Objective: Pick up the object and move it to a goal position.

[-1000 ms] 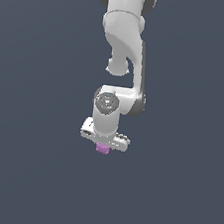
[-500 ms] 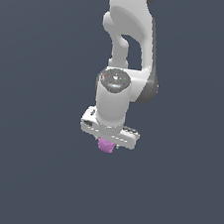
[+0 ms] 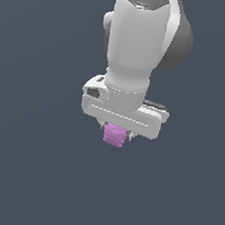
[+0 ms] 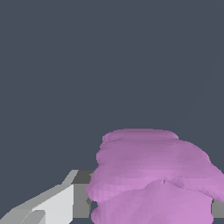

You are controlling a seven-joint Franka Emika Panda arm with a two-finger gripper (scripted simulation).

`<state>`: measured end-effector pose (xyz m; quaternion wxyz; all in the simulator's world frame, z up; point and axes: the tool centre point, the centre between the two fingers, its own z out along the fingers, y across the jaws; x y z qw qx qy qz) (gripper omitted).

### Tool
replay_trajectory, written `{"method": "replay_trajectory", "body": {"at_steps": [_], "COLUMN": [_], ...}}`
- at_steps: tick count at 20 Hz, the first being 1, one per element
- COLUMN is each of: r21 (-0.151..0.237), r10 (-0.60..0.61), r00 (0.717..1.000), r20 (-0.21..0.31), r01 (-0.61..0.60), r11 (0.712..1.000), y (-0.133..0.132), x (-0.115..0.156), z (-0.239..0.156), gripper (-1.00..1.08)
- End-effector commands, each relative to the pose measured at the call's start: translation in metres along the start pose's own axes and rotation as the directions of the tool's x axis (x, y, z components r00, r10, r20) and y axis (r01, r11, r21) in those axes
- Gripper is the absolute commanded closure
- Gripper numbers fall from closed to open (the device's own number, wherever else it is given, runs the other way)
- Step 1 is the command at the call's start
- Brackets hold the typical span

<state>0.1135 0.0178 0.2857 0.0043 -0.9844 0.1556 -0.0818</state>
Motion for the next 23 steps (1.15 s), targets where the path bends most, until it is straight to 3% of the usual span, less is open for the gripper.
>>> {"method": "replay_trajectory", "body": {"at_steps": [1,11,23], "r21": [0.003,0.013,0.016], "r10": [0.014,0.047,0.055], "r00": [1.000,0.995,0.993], "r20": [-0.023,-0.084,-0.101], "r01": [-0.014,-0.046,-0.054], "r11": [1.000,0.999,0.998], "y": [-0.008,-0.027,-0.033], "x": [0.010,0.034,0.041], "z": [-0.035,-0.125,-0.150], "gripper": [1.08,1.08,1.08]}}
